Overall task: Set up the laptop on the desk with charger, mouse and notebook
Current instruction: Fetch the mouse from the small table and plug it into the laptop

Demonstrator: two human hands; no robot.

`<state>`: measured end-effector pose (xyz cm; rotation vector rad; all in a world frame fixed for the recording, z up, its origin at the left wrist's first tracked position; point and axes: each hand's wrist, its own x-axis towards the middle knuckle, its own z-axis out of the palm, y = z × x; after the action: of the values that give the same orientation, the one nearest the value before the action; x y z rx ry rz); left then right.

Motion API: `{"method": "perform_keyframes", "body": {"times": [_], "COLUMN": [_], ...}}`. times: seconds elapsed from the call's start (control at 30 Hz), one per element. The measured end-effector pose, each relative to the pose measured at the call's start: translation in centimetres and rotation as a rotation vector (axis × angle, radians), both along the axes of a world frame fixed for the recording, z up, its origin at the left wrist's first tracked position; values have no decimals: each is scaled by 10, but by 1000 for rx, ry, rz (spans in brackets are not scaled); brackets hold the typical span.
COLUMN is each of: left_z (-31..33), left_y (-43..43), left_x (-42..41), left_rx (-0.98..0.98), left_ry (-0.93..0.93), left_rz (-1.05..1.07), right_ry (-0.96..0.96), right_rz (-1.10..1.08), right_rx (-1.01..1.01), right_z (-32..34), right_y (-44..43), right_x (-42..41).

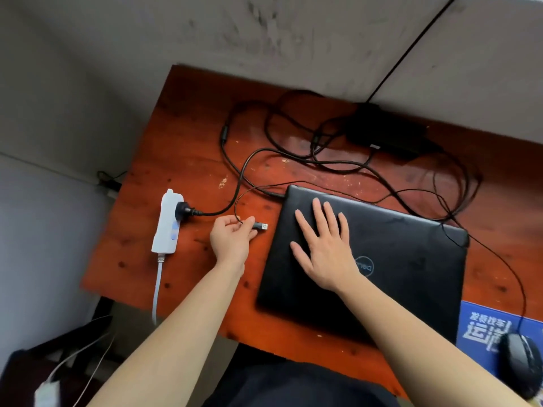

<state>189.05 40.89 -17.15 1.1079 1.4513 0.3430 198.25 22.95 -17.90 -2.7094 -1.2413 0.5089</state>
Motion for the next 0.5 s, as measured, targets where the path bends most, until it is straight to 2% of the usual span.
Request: {"method": "perform_keyframes", "body": {"times": [0.13,0.23,0.4,0.5], "left_z": [-13,-19,-18,-19], "left_y": [0,-7,-13,-2], "left_x": [-5,-9,-16,-28], "left_rx": [347,579,830,926], "left_ry": [132,195,126,126], "left_rz": [-282,-389,-503,-786], "right_ry": [-105,-134,-167,-190], "right_rz": [-2,-6,-18,-21], "right_rx": [19,31,41,40], "right_z": [-19,-24,-27,-27], "right_y": [-5,-4,-4,-4], "right_x": [-5,-4,-4,-5]}}
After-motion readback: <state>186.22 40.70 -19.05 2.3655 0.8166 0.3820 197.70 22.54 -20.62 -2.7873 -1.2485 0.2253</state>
